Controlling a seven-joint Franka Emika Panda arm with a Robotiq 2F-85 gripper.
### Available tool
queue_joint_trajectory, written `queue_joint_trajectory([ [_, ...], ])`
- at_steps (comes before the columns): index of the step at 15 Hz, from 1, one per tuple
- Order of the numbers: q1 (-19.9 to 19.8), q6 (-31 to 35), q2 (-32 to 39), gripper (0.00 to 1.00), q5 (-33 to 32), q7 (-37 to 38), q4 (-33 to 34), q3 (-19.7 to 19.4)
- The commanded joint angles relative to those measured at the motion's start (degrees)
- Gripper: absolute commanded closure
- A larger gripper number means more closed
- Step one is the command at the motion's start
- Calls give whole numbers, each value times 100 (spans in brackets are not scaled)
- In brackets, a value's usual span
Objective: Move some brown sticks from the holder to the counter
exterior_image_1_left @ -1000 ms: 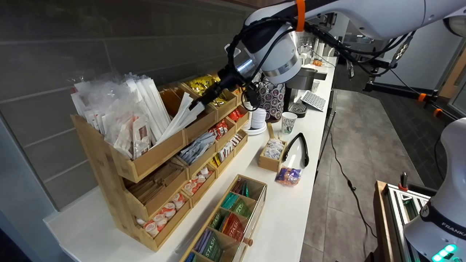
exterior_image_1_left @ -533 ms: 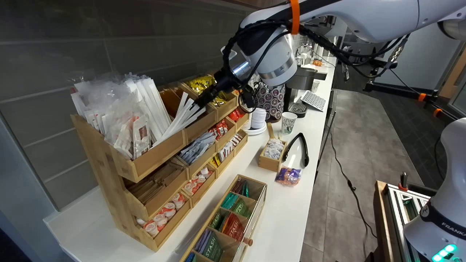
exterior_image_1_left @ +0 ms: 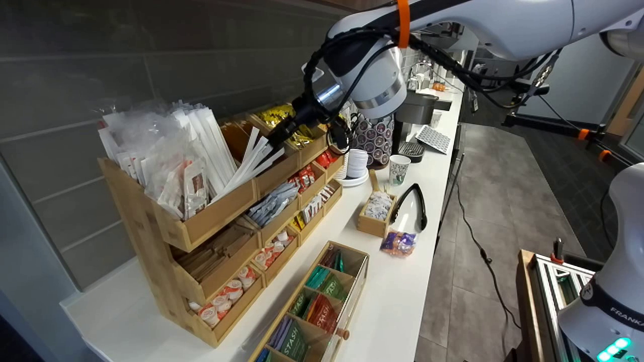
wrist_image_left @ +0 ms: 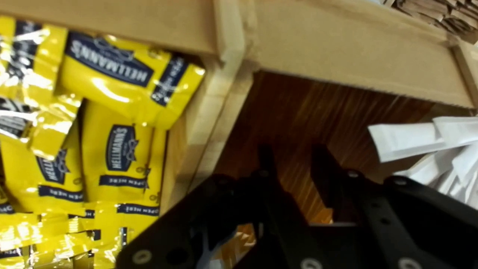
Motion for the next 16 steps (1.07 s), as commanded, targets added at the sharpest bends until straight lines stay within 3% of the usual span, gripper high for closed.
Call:
queue_joint_trajectory([
  [1, -12, 39, 156, 94, 101, 12, 156, 38],
  [4, -14, 39, 151, 99, 96, 14, 165, 32],
  [5, -15, 40, 149, 95, 93, 15, 167, 29],
  [9, -14, 56, 109, 94, 96, -10, 166, 28],
  [12, -9, 50, 71, 99, 83, -10, 167, 24],
  [16, 2, 78, 43, 99, 68, -8, 158, 16],
])
